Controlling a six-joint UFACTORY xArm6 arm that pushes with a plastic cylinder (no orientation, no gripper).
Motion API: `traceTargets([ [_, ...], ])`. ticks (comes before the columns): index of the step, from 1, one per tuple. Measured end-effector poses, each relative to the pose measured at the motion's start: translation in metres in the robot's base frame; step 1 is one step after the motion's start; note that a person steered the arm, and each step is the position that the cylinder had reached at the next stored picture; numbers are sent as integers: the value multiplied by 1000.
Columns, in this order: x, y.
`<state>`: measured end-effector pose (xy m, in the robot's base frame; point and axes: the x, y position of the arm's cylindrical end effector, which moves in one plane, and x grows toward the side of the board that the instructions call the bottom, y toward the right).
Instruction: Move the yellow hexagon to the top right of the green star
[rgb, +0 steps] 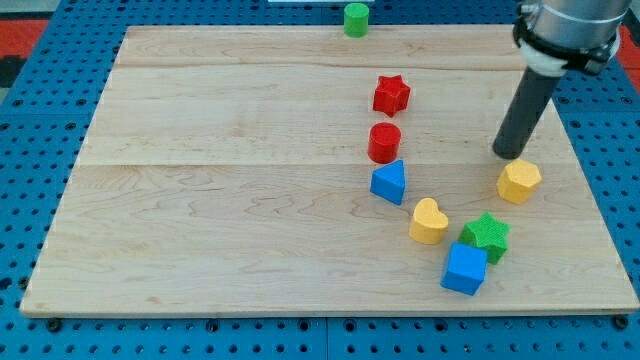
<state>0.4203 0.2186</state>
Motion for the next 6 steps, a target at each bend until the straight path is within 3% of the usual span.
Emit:
traceTargets([
  [3,62,-12],
  [4,46,-12],
  [5,-20,-31],
  [6,-32,-104],
])
